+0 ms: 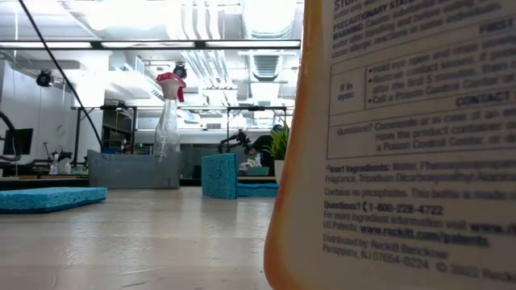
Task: Pick & Place Kitchen Items
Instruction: Put the orange spray bottle into the gray bin
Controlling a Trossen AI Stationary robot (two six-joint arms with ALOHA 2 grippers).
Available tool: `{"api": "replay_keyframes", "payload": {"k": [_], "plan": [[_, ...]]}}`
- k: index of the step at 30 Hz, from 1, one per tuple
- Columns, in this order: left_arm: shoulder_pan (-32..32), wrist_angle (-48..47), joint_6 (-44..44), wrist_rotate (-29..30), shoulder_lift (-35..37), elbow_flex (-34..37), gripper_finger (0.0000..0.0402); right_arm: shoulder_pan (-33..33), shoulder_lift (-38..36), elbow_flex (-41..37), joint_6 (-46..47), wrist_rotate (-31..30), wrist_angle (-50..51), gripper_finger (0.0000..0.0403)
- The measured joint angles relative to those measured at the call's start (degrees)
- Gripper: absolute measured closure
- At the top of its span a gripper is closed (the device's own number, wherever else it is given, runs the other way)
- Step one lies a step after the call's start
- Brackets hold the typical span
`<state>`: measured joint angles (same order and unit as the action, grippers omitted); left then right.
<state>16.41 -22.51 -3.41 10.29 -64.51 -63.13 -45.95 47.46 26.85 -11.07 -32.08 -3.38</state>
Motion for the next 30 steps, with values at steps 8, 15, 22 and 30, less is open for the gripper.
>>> {"api": "replay_keyframes", "payload": {"k": [8, 15, 22, 30], "plan": [[7.4, 1.4, 0.2, 4.0, -7.3, -4.7, 0.0158, 0.0, 0.0, 0.0, 0.0, 0.0, -0.2, 0.0138], [8.4, -2.5, -2.0, -0.1, -18.6, -14.5, 0.0158, 0.0, 0.0, 0.0, 0.0, 0.0, -0.2, 0.0138], [10.8, -9.3, -4.4, -0.9, -27.9, -26.4, 0.0156, 0.0, 0.0, 0.0, 0.4, 0.0, 0.5, 0.0138], [11.7, -11.8, -5.8, -4.9, -35.5, -35.7, 0.0105, 0.0, 0.0, 0.0, 0.9, 0.0, 0.7, 0.0138]]}}
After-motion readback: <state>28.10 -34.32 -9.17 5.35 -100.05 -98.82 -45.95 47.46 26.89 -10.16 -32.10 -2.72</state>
